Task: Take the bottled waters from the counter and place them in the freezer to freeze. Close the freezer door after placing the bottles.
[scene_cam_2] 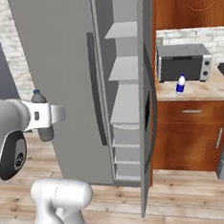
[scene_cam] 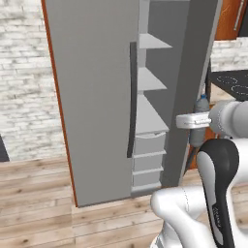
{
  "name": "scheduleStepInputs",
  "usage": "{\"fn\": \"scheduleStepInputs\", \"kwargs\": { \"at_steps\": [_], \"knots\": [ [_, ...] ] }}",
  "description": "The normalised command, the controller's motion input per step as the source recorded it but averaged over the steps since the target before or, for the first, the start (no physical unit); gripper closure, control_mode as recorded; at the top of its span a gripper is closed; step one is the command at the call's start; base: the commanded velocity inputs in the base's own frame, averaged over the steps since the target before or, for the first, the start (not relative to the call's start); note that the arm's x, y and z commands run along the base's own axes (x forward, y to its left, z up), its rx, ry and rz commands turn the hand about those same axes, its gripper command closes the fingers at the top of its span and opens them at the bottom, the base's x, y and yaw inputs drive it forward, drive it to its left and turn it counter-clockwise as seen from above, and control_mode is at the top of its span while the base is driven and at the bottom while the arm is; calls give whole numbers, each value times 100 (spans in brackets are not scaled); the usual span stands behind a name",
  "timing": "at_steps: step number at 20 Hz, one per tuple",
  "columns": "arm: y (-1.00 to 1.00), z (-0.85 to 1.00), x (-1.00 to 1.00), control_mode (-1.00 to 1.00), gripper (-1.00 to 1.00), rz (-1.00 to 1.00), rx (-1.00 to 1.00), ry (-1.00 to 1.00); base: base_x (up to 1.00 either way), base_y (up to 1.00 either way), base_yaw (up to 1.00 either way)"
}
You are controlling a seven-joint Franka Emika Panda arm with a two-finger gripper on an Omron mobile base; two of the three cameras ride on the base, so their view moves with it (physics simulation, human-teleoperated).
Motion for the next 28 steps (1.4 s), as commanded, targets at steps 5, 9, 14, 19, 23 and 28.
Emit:
{"fn": "scheduleStepInputs", "kwargs": {
  "at_steps": [5,9,14,19,23,28],
  "knots": [
    [0,0,0,100,100,0,0,0,60,18,-10],
    [0,0,0,100,100,0,0,0,67,6,-7],
    [0,0,0,100,100,0,0,0,43,12,-3],
    [0,0,0,100,100,0,0,0,44,0,0],
    [0,0,0,100,100,0,0,0,40,0,0],
    [0,0,0,100,100,0,0,0,28,0,-3]
  ]
}}
